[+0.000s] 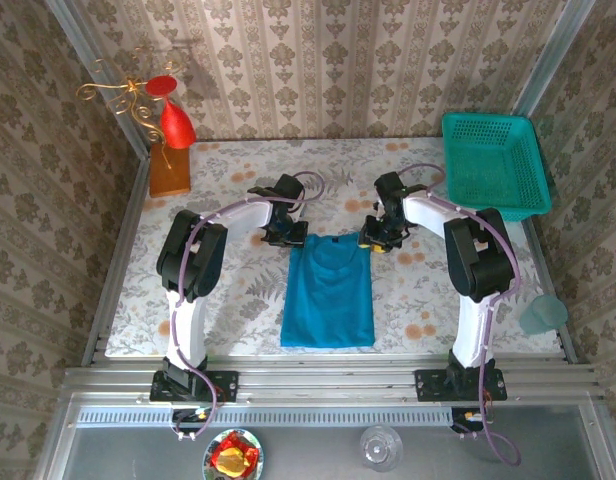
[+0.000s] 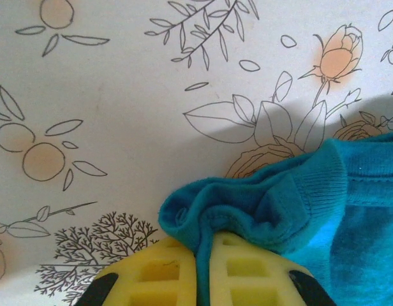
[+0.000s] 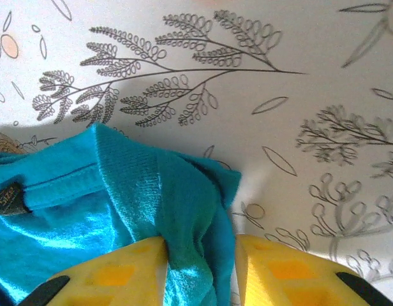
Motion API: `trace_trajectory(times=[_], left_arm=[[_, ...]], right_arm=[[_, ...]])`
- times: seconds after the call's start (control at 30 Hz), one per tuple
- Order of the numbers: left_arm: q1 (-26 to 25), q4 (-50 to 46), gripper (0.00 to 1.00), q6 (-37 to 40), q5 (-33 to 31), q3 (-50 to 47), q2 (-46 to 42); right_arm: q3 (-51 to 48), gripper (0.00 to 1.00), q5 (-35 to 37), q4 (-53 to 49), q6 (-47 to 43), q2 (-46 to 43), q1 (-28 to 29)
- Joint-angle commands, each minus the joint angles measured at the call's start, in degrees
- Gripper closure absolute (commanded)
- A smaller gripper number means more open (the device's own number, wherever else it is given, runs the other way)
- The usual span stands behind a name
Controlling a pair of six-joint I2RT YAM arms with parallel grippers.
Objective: Fold the inside-out t-shirt
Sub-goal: Fold the T-shirt at the center of the table.
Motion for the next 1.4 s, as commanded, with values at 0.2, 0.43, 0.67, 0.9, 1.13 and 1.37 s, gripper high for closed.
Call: trace_trajectory(times=[0.2, 0.43, 0.67, 0.9, 1.13, 1.37], left_arm=[[-0.6, -4.6, 1.00, 1.0, -0.5, -1.2, -1.0], [-0.6, -4.5, 1.00, 1.0, -0.5, -1.5, -0.9], [-0.5, -3.8, 1.00, 0.7, -0.4, -2.6, -1.4], [-0.5, -3.5, 1.00, 0.7, -0.4, -2.8, -1.4], [-0.4, -3.0, 1.00, 0.7, -0.6, -3.0, -1.3], [2.3, 3.4, 1.00, -0.3, 2.8, -6.0, -4.7]], right_arm=[[4.5, 0.58, 6.4, -3.9, -0.8, 2.5, 2.3], [7.0, 0.57, 7.3, -4.2, -0.5, 7.6, 4.1], [7.4, 0.59, 8.2, -4.4, -0.1, 8.9, 5.1], [7.0, 0.70, 9.5, -3.7, 0.5, 7.0, 5.1], [6.2, 0.86, 8.4, -2.4, 0.9, 5.3, 4.9], [5.2, 1.00, 8.9, 0.5, 0.4, -0.1, 4.3]])
